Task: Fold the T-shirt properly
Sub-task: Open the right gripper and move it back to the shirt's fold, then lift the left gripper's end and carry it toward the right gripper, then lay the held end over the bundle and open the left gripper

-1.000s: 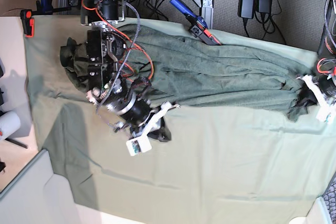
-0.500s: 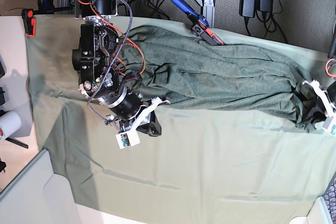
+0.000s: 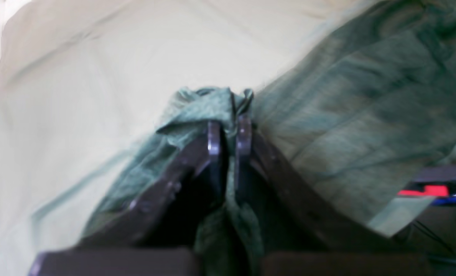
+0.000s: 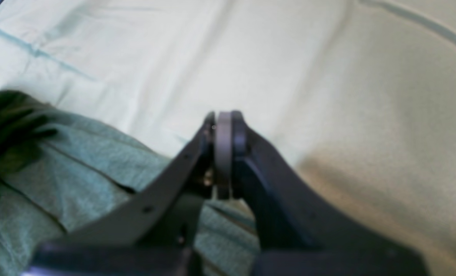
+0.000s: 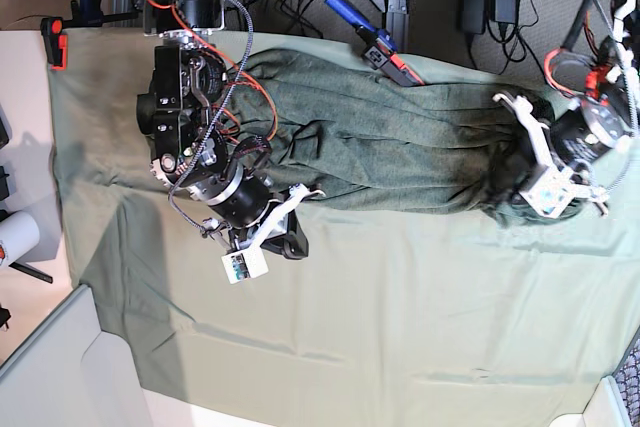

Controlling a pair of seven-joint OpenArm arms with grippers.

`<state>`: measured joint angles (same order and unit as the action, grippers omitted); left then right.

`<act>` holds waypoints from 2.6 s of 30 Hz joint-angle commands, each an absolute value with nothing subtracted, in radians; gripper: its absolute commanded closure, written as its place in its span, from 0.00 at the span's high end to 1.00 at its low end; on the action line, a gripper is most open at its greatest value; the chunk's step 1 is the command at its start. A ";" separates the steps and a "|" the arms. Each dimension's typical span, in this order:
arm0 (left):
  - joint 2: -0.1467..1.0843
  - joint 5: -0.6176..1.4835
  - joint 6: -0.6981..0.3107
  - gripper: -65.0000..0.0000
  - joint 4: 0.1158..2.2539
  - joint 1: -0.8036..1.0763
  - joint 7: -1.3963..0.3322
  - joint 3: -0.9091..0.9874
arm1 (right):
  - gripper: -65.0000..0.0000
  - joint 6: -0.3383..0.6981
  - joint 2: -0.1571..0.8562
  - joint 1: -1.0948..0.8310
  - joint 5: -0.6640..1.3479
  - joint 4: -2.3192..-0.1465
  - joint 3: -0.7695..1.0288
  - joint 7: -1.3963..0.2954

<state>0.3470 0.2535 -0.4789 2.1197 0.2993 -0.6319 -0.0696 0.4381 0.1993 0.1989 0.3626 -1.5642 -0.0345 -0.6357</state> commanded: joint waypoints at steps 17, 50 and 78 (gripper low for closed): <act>0.141 -0.080 -0.248 0.00 1.869 0.071 -0.572 -0.594 | 0.00 0.450 0.239 0.221 0.373 -1.582 -0.020 -0.611; 0.100 0.081 -0.255 0.46 1.918 -0.042 -0.584 -0.753 | 0.64 0.449 0.404 0.151 0.597 -1.550 0.465 -0.810; 0.263 0.228 -0.323 0.46 2.037 0.200 -0.640 -0.361 | 0.64 0.449 0.496 0.073 0.647 -1.443 0.464 -0.790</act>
<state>0.2630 0.2211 -0.3153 2.0201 0.2077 -0.6582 -0.3634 0.4416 0.4736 0.0586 0.6357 -1.4265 0.4580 -0.8089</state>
